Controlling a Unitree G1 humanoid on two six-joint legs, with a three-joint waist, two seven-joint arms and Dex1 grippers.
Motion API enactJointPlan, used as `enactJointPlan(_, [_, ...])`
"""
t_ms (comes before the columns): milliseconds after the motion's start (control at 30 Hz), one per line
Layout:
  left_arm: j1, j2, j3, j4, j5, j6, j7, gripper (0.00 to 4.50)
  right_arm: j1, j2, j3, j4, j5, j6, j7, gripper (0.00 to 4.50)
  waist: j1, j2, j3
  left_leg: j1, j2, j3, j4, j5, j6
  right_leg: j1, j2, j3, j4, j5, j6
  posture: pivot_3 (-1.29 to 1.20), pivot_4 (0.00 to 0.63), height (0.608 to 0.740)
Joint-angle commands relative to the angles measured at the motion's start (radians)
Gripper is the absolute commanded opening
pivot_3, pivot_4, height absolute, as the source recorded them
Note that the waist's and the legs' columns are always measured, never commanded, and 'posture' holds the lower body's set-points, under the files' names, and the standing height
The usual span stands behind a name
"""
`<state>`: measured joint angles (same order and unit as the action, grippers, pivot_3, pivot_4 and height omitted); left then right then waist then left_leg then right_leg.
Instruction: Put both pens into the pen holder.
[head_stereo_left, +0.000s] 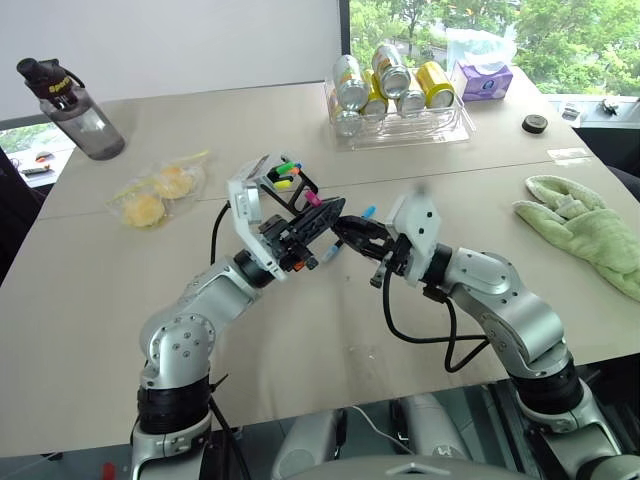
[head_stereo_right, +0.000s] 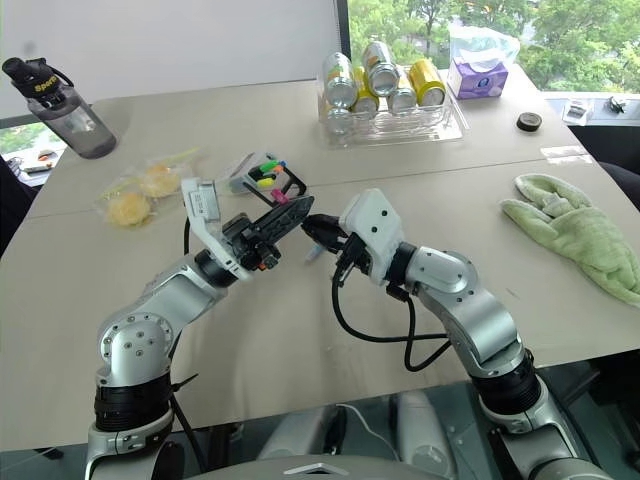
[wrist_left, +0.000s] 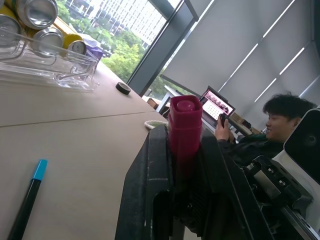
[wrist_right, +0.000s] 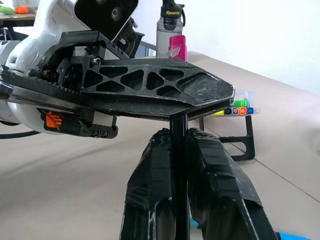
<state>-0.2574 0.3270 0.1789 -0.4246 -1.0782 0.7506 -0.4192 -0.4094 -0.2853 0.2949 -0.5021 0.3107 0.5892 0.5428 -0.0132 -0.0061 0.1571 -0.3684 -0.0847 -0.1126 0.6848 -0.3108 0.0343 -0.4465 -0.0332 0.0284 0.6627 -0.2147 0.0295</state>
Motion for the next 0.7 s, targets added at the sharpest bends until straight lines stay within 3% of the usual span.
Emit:
enactJointPlan(33, [-0.021,0.021,-0.014,-0.048,0.041,-0.051,-0.047,0.00,-0.010,-0.011,-0.035,-0.024,0.021,0.065,-0.017,1.28,0.001,0.000,0.000,0.000,0.000,0.000,0.000,0.000,0.000,0.000,0.000,0.000,0.000,0.000,0.000,0.00,0.150,0.740])
enactJointPlan(133, [-0.053,0.056,-0.036,-0.052,0.116,-0.087,-0.072,0.00,0.016,-0.070,-0.026,-0.023,0.009,0.077,0.015,2.78,0.002,0.000,0.000,0.000,0.000,0.000,0.000,0.000,0.000,0.000,0.000,0.000,0.000,0.000,0.000,0.00,0.150,0.740])
enactJointPlan(267, [-0.119,0.111,-0.083,-0.006,0.342,-0.212,-0.069,0.00,0.047,-0.118,-0.145,0.001,0.089,0.109,0.043,2.78,0.005,0.000,0.000,0.000,0.000,0.000,0.000,0.000,0.000,0.000,0.000,0.000,-0.001,0.000,0.000,0.00,0.150,0.740])
enactJointPlan(533, [-0.238,0.199,-0.132,0.055,0.661,-0.437,-0.095,0.00,0.070,-0.334,-0.412,0.108,0.188,0.067,0.203,2.78,0.004,0.000,0.001,-0.001,0.000,0.000,-0.002,0.000,0.000,0.000,0.000,0.000,-0.001,0.000,0.000,0.00,0.150,0.740])
enactJointPlan(700, [-0.319,0.265,-0.228,0.122,0.929,-0.575,-0.079,0.00,0.031,-0.370,-0.528,0.140,0.312,0.033,0.300,2.78,0.002,-0.001,0.001,-0.001,0.000,0.000,-0.002,0.000,0.000,0.000,0.000,0.000,-0.002,0.000,0.000,0.00,0.150,0.740])
